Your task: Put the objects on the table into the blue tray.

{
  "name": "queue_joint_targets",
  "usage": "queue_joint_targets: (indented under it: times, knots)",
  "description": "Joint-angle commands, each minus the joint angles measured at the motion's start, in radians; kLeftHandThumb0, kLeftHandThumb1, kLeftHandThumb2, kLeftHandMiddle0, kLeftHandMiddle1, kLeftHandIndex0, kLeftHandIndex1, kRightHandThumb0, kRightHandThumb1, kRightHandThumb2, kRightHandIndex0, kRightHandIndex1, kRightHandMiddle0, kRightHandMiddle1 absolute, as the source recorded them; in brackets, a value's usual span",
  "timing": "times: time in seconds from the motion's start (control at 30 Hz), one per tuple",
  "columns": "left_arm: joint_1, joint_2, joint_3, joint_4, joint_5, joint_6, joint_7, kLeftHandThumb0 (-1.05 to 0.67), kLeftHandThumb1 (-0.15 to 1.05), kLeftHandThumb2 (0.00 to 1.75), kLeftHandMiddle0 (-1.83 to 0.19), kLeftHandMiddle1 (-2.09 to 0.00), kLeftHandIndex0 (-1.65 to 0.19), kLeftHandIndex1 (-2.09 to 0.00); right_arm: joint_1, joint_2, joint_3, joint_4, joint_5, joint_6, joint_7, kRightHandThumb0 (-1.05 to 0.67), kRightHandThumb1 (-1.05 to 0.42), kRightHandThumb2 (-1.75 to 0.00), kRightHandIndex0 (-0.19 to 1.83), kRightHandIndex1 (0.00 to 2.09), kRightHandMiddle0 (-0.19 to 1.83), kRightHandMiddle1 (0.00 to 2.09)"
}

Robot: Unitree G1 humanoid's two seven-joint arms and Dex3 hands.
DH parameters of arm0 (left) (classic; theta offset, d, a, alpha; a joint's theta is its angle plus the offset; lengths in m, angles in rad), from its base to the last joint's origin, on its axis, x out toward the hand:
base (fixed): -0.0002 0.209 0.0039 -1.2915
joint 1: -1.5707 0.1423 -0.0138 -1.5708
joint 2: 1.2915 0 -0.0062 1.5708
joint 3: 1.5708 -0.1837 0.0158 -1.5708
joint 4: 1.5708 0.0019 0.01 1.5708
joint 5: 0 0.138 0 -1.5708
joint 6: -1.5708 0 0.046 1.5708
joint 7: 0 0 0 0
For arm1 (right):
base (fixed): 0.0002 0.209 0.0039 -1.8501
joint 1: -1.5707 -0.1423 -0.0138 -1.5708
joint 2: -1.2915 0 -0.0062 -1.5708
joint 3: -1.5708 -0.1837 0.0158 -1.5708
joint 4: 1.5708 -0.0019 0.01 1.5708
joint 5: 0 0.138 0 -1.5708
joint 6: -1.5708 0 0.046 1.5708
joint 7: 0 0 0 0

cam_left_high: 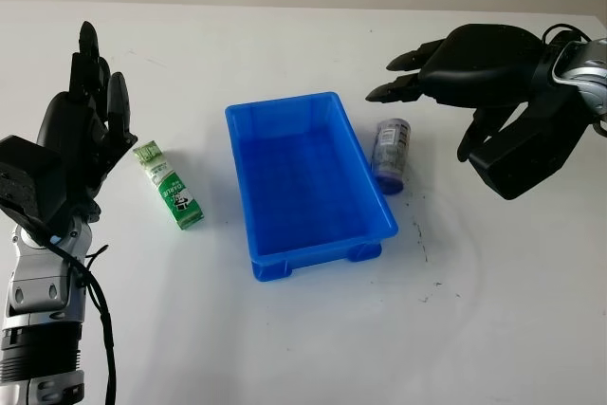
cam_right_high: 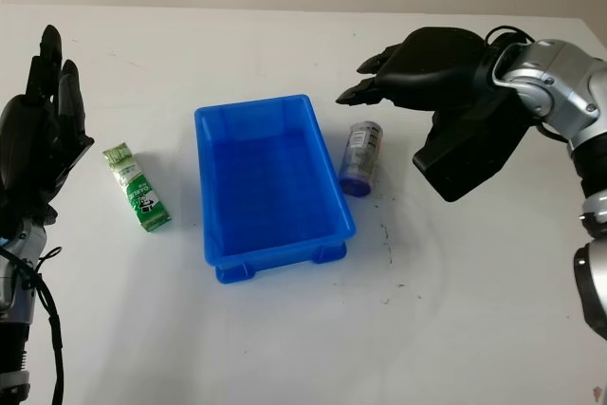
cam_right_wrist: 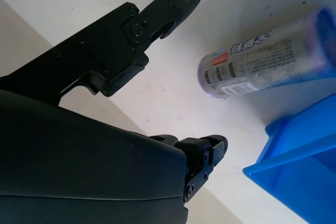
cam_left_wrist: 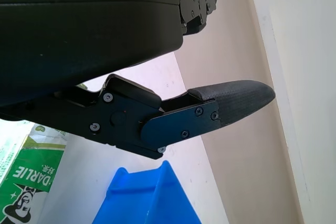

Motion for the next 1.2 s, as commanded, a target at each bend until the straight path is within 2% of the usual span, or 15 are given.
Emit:
queue_joint_targets:
  times: [0.0, 0.6, 0.67, 0.77, 0.8, 0.83, 0.93, 0.97, 1.0, 1.07, 1.1, 1.17]
  knots:
    - [-0.01, 0.012, 0.005, -0.001, 0.003, -0.006, -0.001, -0.86, 1.05, 0.73, 0.19, 0.0, 0.19, 0.0, 0.03, 0.012, 0.005, -0.002, 0.007, 0.012, -0.007, -0.52, -0.66, -0.06, 0.29, 0.06, 0.33, 0.05]
    - [0.003, 0.011, 0.009, -0.016, 0.002, -0.001, -0.001, -0.86, 1.05, 0.72, 0.19, 0.0, 0.19, 0.0, 0.093, 0.087, 0.079, 0.115, -0.04, -0.058, -0.211, -0.37, -0.74, -0.07, 0.32, 0.07, 0.35, 0.06]
    - [0.004, 0.012, 0.01, -0.015, 0.001, -0.003, -0.002, -0.86, 1.05, 0.72, 0.19, 0.0, 0.19, 0.0, 0.094, 0.095, 0.089, 0.138, -0.053, -0.081, -0.264, -0.37, -0.74, -0.07, 0.35, 0.08, 0.39, 0.07]
    - [0.007, 0.018, 0.01, -0.017, 0.004, -0.001, -0.005, -0.86, 1.05, 0.72, 0.19, 0.0, 0.19, 0.0, 0.09, 0.102, 0.113, 0.178, -0.095, -0.114, -0.385, -0.32, -0.77, -0.07, 0.49, 0.15, 0.52, 0.14]
    - [0.008, 0.02, 0.011, -0.017, 0.004, -0.002, -0.007, -0.86, 1.05, 0.72, 0.19, 0.0, 0.19, 0.0, 0.087, 0.101, 0.13, 0.187, -0.13, -0.12, -0.452, -0.29, -0.82, -0.07, 0.63, 0.28, 0.62, 0.26]
    - [0.008, 0.021, 0.012, -0.016, 0.004, -0.002, -0.008, -0.86, 1.05, 0.73, 0.19, 0.0, 0.19, 0.0, 0.082, 0.101, 0.145, 0.196, -0.159, -0.124, -0.505, -0.27, -0.87, -0.06, 0.6, 0.71, 0.56, 0.66]
    - [0.009, 0.023, 0.014, -0.017, 0.002, -0.001, -0.008, -0.86, 1.05, 0.73, 0.19, 0.0, 0.19, 0.0, 0.067, 0.101, 0.189, 0.226, -0.235, -0.121, -0.649, -0.25, -0.94, -0.06, 0.43, 1.69, 0.34, 1.54]
    - [0.01, 0.024, 0.014, -0.017, 0.001, -0.001, -0.009, -0.86, 1.05, 0.73, 0.19, 0.0, 0.19, 0.0, 0.062, 0.102, 0.201, 0.236, -0.253, -0.116, -0.681, -0.25, -0.95, -0.06, 0.39, 1.88, 0.28, 1.74]
    - [0.009, 0.024, 0.013, -0.018, 0.001, 0.0, -0.01, -0.86, 1.05, 0.73, 0.19, 0.0, 0.19, 0.0, 0.057, 0.1, 0.215, 0.245, -0.272, -0.106, -0.701, -0.27, -0.95, -0.05, 0.39, 1.95, 0.25, 1.83]
    - [0.008, 0.025, 0.013, -0.018, 0.001, 0.0, -0.012, -0.86, 1.05, 0.73, 0.19, 0.0, 0.19, 0.0, 0.048, 0.101, 0.235, 0.261, -0.294, -0.095, -0.726, -0.33, -0.92, -0.05, 0.42, 1.94, 0.3, 1.72]
    - [0.008, 0.025, 0.012, -0.017, 0.002, 0.0, -0.014, -0.86, 1.05, 0.73, 0.19, 0.0, 0.19, 0.0, 0.045, 0.101, 0.24, 0.268, -0.296, -0.091, -0.729, -0.38, -0.91, -0.05, 0.45, 2.01, 0.34, 1.69]
    - [0.006, 0.025, 0.011, -0.015, 0.001, 0.0, -0.017, -0.86, 1.05, 0.73, 0.19, 0.0, 0.19, 0.0, 0.044, 0.1, 0.245, 0.274, -0.295, -0.085, -0.741, -0.45, -0.92, -0.06, 0.54, 2.07, 0.42, 1.72]
